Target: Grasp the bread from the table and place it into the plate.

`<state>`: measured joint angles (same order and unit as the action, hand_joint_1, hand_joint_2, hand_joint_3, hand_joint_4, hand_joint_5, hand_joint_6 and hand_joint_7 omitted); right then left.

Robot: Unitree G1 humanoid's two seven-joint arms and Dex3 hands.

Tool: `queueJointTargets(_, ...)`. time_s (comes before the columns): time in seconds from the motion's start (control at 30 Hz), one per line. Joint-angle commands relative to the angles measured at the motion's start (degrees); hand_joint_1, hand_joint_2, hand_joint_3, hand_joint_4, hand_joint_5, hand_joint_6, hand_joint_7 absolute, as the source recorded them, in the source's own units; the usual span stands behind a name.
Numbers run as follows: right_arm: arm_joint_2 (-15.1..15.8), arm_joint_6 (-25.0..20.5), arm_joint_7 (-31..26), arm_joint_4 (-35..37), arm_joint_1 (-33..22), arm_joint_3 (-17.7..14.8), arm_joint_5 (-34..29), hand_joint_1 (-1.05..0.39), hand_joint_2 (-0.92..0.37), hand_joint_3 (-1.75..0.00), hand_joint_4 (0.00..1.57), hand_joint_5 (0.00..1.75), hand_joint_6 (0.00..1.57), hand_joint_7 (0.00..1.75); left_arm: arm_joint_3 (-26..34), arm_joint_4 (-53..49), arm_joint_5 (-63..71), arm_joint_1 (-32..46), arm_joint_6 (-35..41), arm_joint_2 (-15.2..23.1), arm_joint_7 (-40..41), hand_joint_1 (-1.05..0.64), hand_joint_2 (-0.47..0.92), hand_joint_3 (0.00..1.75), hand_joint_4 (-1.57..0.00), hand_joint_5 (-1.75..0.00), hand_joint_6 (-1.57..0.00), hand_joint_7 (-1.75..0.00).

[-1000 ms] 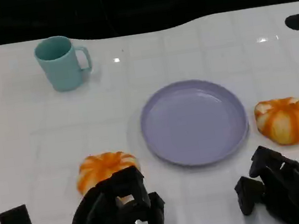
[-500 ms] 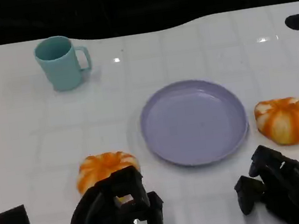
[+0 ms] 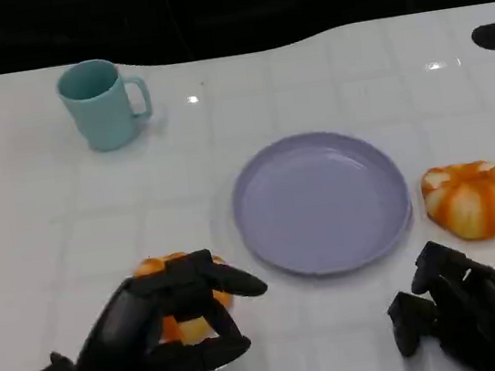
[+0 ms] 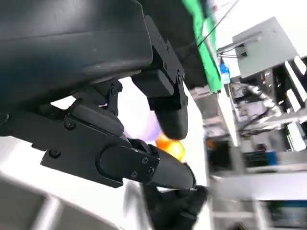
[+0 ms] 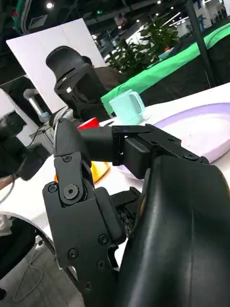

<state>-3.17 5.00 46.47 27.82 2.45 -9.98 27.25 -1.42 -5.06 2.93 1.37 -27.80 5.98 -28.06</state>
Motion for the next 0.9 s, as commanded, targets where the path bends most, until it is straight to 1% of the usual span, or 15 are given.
queueJointTargets(0.03, 0.6, -0.5, 0.5, -0.3, -0.2, -0.1, 0.8, -0.55, -0.92, -0.24, 0.77, 1.71, 0.68, 1.44, 0.3, 4.6, 14.7, 0.0, -5.2, 6.5, 7.6, -0.78, 0.92, 0.1, -0.26, -1.04, -0.36, -0.36)
queueJointTargets(0.07, 0.7, -0.6, 0.7, -0.1, -0.1, -0.2, 0.9, -0.55, -0.92, -0.24, 0.77, 1.71, 0.68, 1.44, 0.5, 5.9, 19.1, 0.0, -5.7, 7.8, 9.9, -0.8, 0.92, 0.12, -0.21, -1.02, -0.33, -0.33)
queueJointTargets(0.13, 0.6, -0.4, 0.4, -0.2, -0.2, -0.2, 0.7, -0.55, -0.92, -0.24, 0.77, 1.7, 0.68, 1.44, 0.5, 8.1, 27.2, -0.1, -6.1, 10.1, 14.3, -0.84, 0.92, 0.16, -0.16, -1.01, -0.3, -0.31)
queueJointTargets(0.2, 0.6, -0.3, 0.2, -0.5, -0.4, -0.1, 0.5, -0.56, -0.92, -0.24, 0.77, 1.7, 0.68, 1.44, 0.0, 8.8, 32.5, -0.3, -6.0, 11.9, 17.6, -0.85, 0.92, 0.2, -0.1, -0.99, -0.27, -0.29)
queueJointTargets(0.27, 0.5, -0.2, 0.6, -0.5, -0.4, -0.1, 0.7, -0.55, -0.92, -0.24, 0.77, 1.7, 0.67, 1.44, -0.9, 10.2, 38.9, -0.6, -3.6, 13.9, 19.2, -0.86, 0.92, 0.21, -0.04, -0.97, -0.22, -0.27)
queueJointTargets(0.37, 0.7, -0.5, 0.8, -0.7, -0.5, -0.1, 0.8, -0.55, -0.92, -0.25, 0.76, 1.71, 0.67, 1.44, -2.5, 13.1, 46.1, -0.8, 1.0, 16.2, 18.8, -0.89, 0.92, 0.2, 0.0, -0.83, -0.13, -0.22)
queueJointTargets(0.47, 0.7, -0.4, 0.5, -0.9, -0.6, 0.0, 0.5, -0.55, -0.92, -0.26, 0.76, 1.71, 0.67, 1.45, -4.7, 16.1, 52.1, -1.4, 6.1, 17.0, 17.4, -0.89, 0.92, 0.12, 0.0, -0.71, -0.13, -0.22)
queueJointTargets(0.53, 0.7, -0.4, 0.2, -1.1, -0.7, 0.0, 0.4, -0.56, -0.92, -0.25, 0.76, 1.71, 0.68, 1.45, -6.4, 16.8, 55.2, -2.3, 9.0, 17.5, 16.8, -0.88, 0.92, 0.1, 0.0, -0.7, -0.13, -0.22)
queueJointTargets(0.57, 0.6, -0.4, 0.2, -1.2, -0.8, 0.1, 0.4, -0.56, -0.92, -0.25, 0.76, 1.71, 0.68, 1.45, -7.2, 16.3, 56.3, -2.9, 10.0, 17.7, 16.9, -0.87, 0.92, 0.1, 0.0, -0.69, -0.13, -0.21)
queueJointTargets(0.67, 0.7, -0.7, 0.3, -1.3, -0.8, 0.1, 0.6, -0.55, -0.92, -0.25, 0.76, 1.7, 0.67, 1.45, -9.2, 13.8, 57.5, -4.8, 11.9, 18.1, 17.8, -0.85, 0.91, 0.05, 0.0, -0.76, -0.15, -0.23)
queueJointTargets(0.9, 0.7, -0.6, 0.4, -1.9, -1.2, 0.2, 0.4, -0.55, -0.92, -0.25, 0.76, 1.71, 0.67, 1.46, -13.9, 6.5, 58.4, -9.7, 15.7, 18.7, 17.9, -0.76, 0.87, 0.01, 0.0, -0.76, -0.16, -0.21)
